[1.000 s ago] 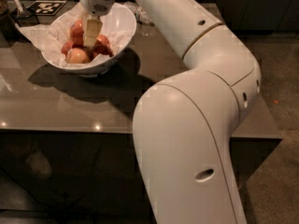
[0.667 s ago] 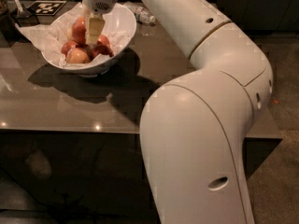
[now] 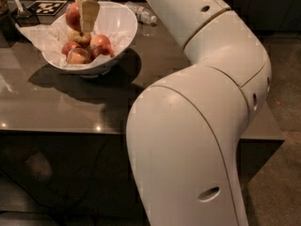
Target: Pick apple from white bowl
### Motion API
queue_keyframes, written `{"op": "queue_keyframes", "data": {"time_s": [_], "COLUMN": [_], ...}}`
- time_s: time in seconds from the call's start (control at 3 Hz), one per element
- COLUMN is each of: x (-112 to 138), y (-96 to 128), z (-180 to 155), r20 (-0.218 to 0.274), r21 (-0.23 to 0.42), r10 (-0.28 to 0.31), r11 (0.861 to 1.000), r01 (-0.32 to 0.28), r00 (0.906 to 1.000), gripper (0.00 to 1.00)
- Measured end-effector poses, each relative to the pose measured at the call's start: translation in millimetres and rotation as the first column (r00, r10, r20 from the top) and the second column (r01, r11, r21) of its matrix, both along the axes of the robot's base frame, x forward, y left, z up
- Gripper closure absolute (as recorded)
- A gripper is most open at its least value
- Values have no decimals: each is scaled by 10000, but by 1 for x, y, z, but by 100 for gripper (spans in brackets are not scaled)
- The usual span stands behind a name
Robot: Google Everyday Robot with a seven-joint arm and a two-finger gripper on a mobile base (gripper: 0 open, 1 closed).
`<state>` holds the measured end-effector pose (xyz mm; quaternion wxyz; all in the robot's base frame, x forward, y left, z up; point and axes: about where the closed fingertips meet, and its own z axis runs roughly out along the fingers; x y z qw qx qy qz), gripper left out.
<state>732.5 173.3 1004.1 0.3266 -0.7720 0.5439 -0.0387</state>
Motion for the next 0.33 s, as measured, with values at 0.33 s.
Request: {"op": "queue_keyframes", "data": {"time_s": [0.33], "x": [-9], "y": [6], "z": [25], "r20": [450], "r21": [-339], "r10": [69], "r11": [9994], "r01": [-54], "r00": [9990], "gripper": [100]}}
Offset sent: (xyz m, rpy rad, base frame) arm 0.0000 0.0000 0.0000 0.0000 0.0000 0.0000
